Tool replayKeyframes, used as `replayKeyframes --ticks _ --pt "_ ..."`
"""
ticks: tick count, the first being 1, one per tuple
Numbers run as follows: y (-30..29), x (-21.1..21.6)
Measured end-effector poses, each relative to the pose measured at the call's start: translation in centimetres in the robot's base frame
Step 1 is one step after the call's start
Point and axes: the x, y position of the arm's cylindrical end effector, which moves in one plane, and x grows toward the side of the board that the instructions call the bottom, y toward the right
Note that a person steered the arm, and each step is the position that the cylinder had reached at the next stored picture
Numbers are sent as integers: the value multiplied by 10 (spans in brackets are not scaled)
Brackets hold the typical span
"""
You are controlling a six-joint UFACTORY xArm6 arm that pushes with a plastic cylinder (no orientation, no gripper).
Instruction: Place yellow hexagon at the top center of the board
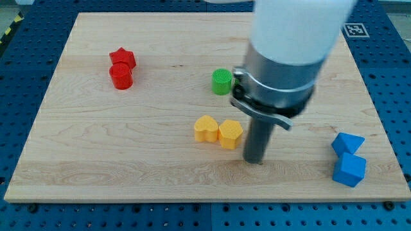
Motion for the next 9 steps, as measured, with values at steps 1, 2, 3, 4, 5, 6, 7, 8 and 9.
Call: replayKeyframes --ticks 1,2,3,4,5,6,7,8,9 --pt "-8 -8" --pt "-11 -24" --pt "-11 -35" --pt "5 -32" --pt "7 -44" --pt "-9 -56" --pt "-54 -46" --pt "-78 -46" --pt "-87 -69"
